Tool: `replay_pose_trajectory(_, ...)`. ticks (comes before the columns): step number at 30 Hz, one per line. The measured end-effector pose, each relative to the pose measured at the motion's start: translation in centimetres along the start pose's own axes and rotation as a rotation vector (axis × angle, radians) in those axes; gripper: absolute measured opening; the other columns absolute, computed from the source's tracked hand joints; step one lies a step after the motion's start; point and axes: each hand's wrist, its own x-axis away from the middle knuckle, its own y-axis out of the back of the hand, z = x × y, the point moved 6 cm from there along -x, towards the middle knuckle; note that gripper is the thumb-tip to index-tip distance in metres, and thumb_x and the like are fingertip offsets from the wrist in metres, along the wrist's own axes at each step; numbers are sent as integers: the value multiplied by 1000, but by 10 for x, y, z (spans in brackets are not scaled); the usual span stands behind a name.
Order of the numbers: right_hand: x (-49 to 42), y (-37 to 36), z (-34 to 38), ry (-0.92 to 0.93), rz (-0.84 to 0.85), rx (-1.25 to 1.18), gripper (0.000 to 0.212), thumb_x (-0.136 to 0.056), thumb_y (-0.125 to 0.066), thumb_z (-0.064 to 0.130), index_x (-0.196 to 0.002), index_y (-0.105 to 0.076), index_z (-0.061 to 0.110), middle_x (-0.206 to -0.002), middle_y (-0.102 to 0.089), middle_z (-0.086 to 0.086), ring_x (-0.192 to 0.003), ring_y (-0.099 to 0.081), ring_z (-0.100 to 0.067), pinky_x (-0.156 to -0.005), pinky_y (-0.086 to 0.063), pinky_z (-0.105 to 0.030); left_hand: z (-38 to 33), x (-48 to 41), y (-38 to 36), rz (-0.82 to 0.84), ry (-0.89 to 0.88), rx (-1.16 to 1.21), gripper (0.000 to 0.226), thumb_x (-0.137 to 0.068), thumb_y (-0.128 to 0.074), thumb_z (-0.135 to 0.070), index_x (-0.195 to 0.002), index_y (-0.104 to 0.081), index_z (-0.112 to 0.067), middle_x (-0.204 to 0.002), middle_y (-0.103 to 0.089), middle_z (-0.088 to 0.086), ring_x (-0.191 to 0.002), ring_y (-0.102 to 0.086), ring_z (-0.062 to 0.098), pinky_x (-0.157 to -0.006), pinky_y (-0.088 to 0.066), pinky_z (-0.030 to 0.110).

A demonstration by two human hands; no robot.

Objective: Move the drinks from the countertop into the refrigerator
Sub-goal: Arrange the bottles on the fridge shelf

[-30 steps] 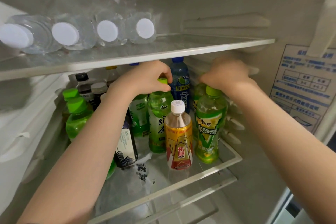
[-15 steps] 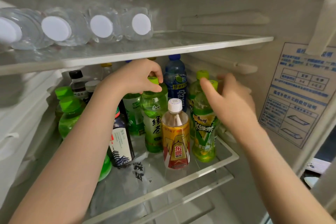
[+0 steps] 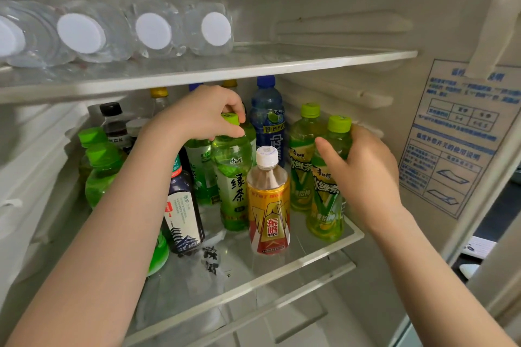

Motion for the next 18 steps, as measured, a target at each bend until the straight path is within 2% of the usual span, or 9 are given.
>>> replay_pose_trajectory(2, 1, -2, 1, -4, 28, 15, 49, -88, -53, 51, -112, -54, 8, -102, -60, -10, -93, -57, -29, -67, -40, -30, 0, 1, 0, -4, -3, 13, 18, -80, -74, -25, -79, -59, -36, -88, -46, -25, -51, -58, -6, -51, -48, 17)
replay_pose_trajectory(4, 5, 2, 6, -8, -17, 1, 60, -87, -57, 47, -130, -47, 7, -122, -57, -12, -113, -52, -30, -85, -45, -36, 0, 3, -1, -6, -9, 16, 17, -80, -73, -26, -82, -60, -36, -88, -45, -26, -53, -60, -3, -51, -48, 17)
replay_pose_trajectory(5, 7, 8, 10, -3, -73, -30, 63, -87, -59, 45, -135, -43, 7, -129, -54, -11, -120, -49, -28, -95, -43, -37, 1, 3, -1, -9, -10, 16, 16, -80, -73, -26, -84, -61, -35, -88, -44, -26, -55, -59, 1, -49, -47, 16)
replay_pose_trajectory(7, 11, 23, 25, 76, -224, -84, 54, -87, -61, 36, -131, -48, 7, -128, -55, -9, -122, -48, -25, -101, -35, -29, 0, 3, 0, -11, -17, 10, 15, -80, -73, -25, -88, -62, -33, -88, -46, -22, -65, -58, 2, -49, -45, 15)
replay_pose_trajectory(10, 19, 27, 53, 258, -299, -118, 31, -87, -58, 26, -114, -60, 13, -114, -64, -1, -109, -56, -18, -92, -32, -16, 0, 2, 0, -1, -28, -37, 22, -79, -73, -26, -95, -61, -34, -95, -48, -14, -85, -54, 7, -57, -38, 15)
replay_pose_trajectory(12, 23, 12, 69, 302, -162, -117, 31, -87, -56, 29, -115, -60, 16, -109, -66, 3, -102, -59, -15, -80, -39, -18, 2, 2, 0, 13, -25, -37, 25, -79, -73, -24, -97, -61, -36, -100, -50, -13, -95, -48, 7, -63, -35, 16)
replay_pose_trajectory(14, 26, -14, 78, 284, 49, -81, 41, -88, -56, 37, -124, -53, 20, -113, -64, 4, -100, -60, -16, -73, -44, -24, 5, 2, 0, 31, -28, -7, 26, -79, -72, -21, -96, -61, -37, -105, -53, -10, -101, -49, 7, -64, -39, 18)
replay_pose_trajectory(16, 29, -36, 79, 246, 212, -94, 49, -88, -57, 43, -131, -46, 23, -115, -62, 3, -98, -60, -18, -69, -44, -26, 6, 3, -1, 39, -31, 24, 26, -79, -71, -19, -97, -62, -37, -107, -54, -8, -101, -51, 8, -60, -43, 18)
replay_pose_trajectory(18, 31, -44, 76, 212, 264, -170, 46, -88, -58, 41, -129, -46, 24, -104, -63, 2, -89, -60, -19, -63, -40, -26, 6, 3, -2, 36, -40, 22, 26, -80, -71, -20, -98, -63, -36, -106, -54, -8, -97, -52, 7, -57, -44, 17)
